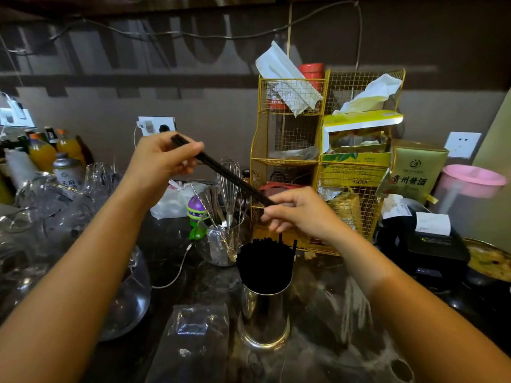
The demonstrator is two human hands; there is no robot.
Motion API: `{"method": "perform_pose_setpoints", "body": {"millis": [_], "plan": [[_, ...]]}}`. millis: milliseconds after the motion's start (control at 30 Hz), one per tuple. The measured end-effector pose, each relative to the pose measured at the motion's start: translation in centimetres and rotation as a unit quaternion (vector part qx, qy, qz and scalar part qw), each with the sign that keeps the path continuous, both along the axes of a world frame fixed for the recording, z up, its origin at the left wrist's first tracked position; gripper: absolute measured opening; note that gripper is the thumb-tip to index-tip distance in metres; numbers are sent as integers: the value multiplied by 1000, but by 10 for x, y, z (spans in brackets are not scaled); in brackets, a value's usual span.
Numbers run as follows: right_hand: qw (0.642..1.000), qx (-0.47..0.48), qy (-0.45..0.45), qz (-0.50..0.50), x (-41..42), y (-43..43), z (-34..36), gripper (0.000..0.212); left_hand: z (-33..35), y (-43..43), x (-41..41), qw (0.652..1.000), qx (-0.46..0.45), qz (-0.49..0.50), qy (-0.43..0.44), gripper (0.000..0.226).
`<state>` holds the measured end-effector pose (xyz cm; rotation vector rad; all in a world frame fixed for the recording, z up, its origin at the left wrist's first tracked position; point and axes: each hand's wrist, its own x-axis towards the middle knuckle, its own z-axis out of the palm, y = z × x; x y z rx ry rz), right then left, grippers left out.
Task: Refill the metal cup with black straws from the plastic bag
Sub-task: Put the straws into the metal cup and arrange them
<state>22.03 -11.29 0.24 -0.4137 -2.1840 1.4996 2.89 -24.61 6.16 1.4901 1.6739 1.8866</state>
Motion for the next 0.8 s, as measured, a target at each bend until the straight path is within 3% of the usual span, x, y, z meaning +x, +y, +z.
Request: {"method": "perform_pose_setpoints", "body": {"millis": [133,233,367,467,567,800], "plan": [[992,-51,90,-71,18,10,18,14,-28,-3,-3,998,-45,-36,-17,2],[981,-53,151,-108,29,16,32,16,-53,2,5,992,-102,-74,-11,6],[978,37,164,-122,33,16,52,20,-76,19,29,976,-174,-125,38,16],[972,137,148,-118,32,8,63,20,-83,31,43,969,-183,-129,102,20],[964,221,93,-113,28,-2,63,13,-86,37,53,972,-168,-134,97,27],[947,307,-12,-90,15,-13,38,19,-93,37,71,971,-161,-129,120,21]]}}
